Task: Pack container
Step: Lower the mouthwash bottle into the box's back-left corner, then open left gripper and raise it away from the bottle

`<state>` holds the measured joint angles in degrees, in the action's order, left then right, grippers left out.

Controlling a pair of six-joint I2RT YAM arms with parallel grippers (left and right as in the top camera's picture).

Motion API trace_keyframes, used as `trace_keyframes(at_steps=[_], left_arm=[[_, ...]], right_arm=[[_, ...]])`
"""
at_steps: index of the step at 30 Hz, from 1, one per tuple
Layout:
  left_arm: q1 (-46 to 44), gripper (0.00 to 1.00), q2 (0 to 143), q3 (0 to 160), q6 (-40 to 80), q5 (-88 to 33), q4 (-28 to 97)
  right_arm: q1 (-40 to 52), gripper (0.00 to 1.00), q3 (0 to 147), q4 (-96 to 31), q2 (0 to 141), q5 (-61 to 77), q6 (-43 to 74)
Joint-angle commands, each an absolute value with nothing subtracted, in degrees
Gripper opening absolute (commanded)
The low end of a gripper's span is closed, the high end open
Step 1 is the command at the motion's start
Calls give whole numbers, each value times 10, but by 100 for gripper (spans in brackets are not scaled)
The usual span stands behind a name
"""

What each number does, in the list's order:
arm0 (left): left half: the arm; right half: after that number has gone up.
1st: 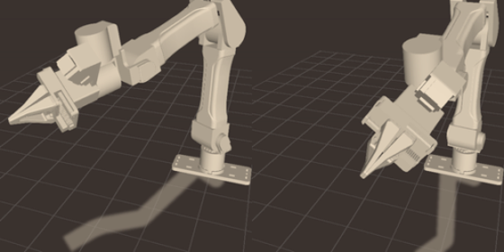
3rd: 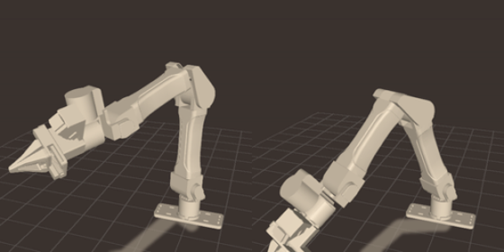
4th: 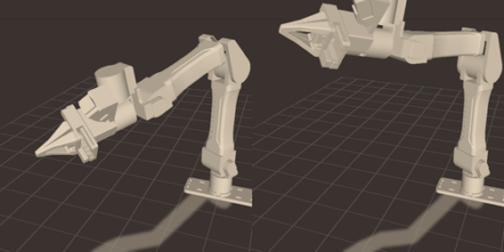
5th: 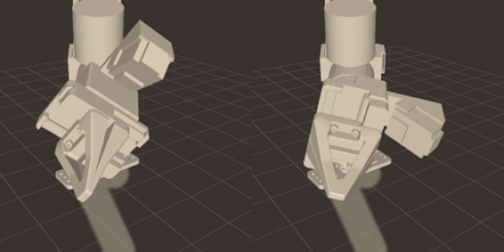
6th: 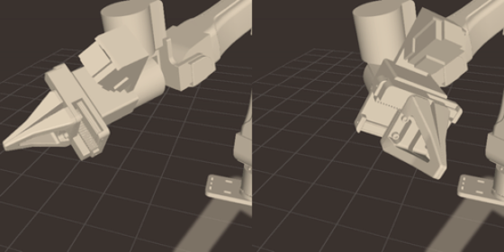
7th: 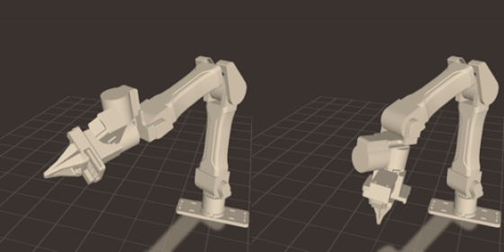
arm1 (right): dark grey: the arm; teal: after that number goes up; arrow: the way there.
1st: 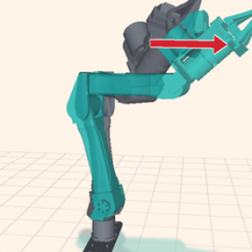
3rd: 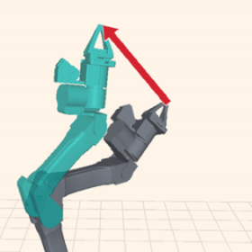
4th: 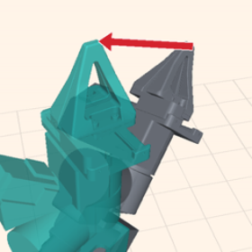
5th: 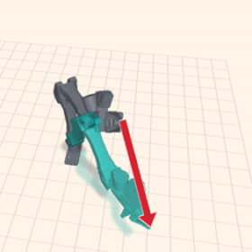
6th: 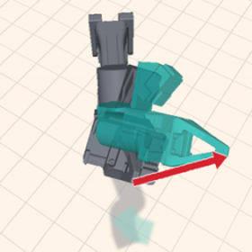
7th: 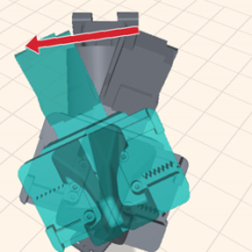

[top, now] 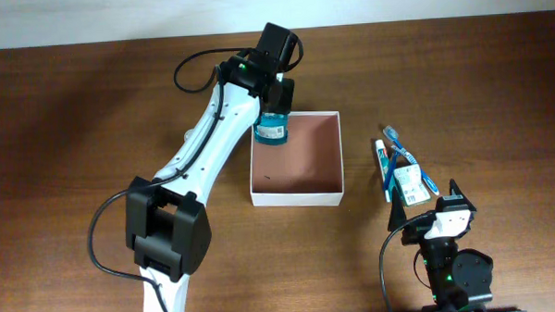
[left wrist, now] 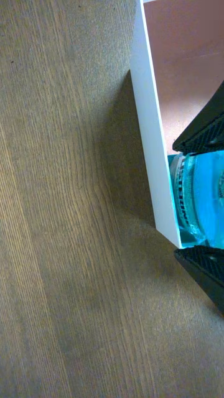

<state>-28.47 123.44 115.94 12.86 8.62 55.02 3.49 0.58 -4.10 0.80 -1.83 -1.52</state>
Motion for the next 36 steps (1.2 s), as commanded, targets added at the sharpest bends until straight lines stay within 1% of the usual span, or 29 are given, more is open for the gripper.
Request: trace_keyframes(at_steps=[1, 9, 12, 15, 16, 17, 18, 22, 26, 32, 36], left_arm=[[-279, 49, 1209, 1197, 123, 93, 550], [-279, 49, 1109, 1239, 123, 95, 567], [-279, 49, 1062, 1239, 123, 110, 597], [-279, 50, 1021, 1239, 124, 153, 649], [-279, 50, 1010, 1239, 124, 167, 668], [-279, 54, 1002, 1239, 124, 176, 686], [-279, 56, 994, 1239, 127, 180, 706], [-279, 62, 986, 1239, 136, 178, 778], [-279, 62, 988, 1235, 139, 179, 837], [-279, 63, 990, 1227, 142, 187, 847], [-261, 63, 990, 1227, 166, 194, 845]], right_arm=[[37, 98, 3, -46, 3, -19, -13], [37, 99, 3, -46, 3, -19, -13], [37, 98, 3, -46, 3, -19, -13], [37, 98, 3, -46, 3, -19, -13], [37, 98, 3, -46, 3, -19, -13], [37, 98, 3, -46, 3, -19, -13], [37, 98, 3, -46, 3, -19, -13], [37, 99, 3, -46, 3, -19, -13], [37, 98, 3, -46, 3, -19, -13], [37, 98, 3, -46, 3, -19, -13], [37, 98, 3, -46, 3, -19, -13]])
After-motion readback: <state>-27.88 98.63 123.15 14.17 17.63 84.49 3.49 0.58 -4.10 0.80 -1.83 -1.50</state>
